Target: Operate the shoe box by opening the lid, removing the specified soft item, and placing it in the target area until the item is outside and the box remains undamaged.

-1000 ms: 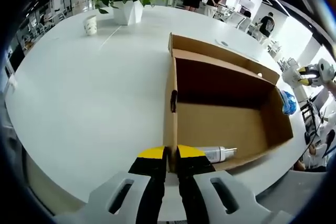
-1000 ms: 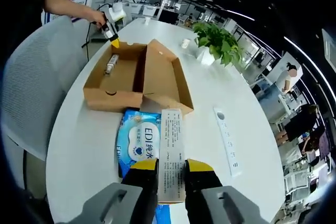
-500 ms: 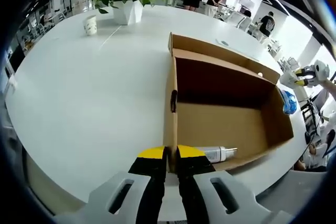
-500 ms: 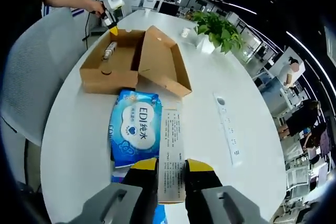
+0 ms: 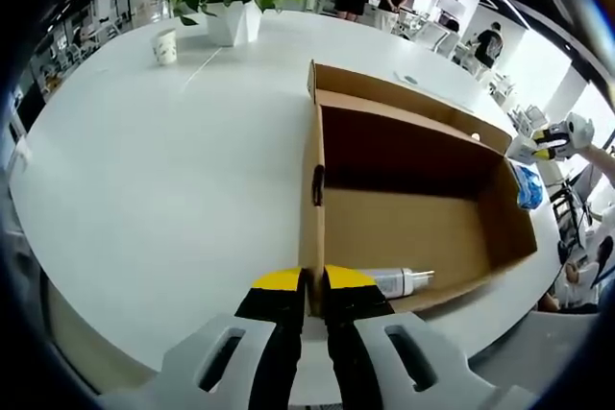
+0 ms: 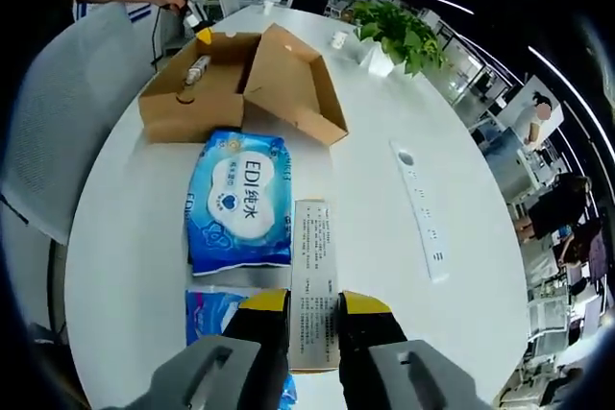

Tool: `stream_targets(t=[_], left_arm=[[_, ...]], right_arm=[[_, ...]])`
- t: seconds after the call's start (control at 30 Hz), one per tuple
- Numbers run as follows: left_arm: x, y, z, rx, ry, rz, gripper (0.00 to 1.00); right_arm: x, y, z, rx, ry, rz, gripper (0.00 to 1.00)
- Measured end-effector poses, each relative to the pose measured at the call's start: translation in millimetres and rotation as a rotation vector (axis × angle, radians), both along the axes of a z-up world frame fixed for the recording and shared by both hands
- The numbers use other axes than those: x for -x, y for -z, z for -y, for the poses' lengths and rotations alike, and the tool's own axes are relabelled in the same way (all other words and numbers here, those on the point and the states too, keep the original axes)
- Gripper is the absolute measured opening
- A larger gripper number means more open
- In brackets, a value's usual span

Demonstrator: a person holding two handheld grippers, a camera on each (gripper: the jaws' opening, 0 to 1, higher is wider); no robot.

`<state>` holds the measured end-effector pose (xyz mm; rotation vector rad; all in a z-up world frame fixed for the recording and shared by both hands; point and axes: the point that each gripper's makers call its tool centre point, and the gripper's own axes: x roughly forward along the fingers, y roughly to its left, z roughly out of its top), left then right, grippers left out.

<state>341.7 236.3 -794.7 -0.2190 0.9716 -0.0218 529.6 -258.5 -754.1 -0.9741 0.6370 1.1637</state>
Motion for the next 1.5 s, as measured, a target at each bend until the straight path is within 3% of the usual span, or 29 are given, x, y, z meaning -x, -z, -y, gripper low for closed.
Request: stream_targets(t=[0.7,1.1,1.5], left_arm=[[-0.6,2.7,0.0,-0.012,0.006,-0.005,0.05],[-0.7,2.8,0.2,-0.005,0.003,-0.002,0.05],[0.8,2.1,1.8,-0.002,0.005,-0.003,0.05]], right_arm=[[-18.1,45.3,49.6,0.102,0.032,-0.063,0.15],[-18.4,60.1,61.8,0.195,-0.003,-0.065,0.16],[-26.3,59.8,66.2,0.233,0.0,-0.045,0.18]])
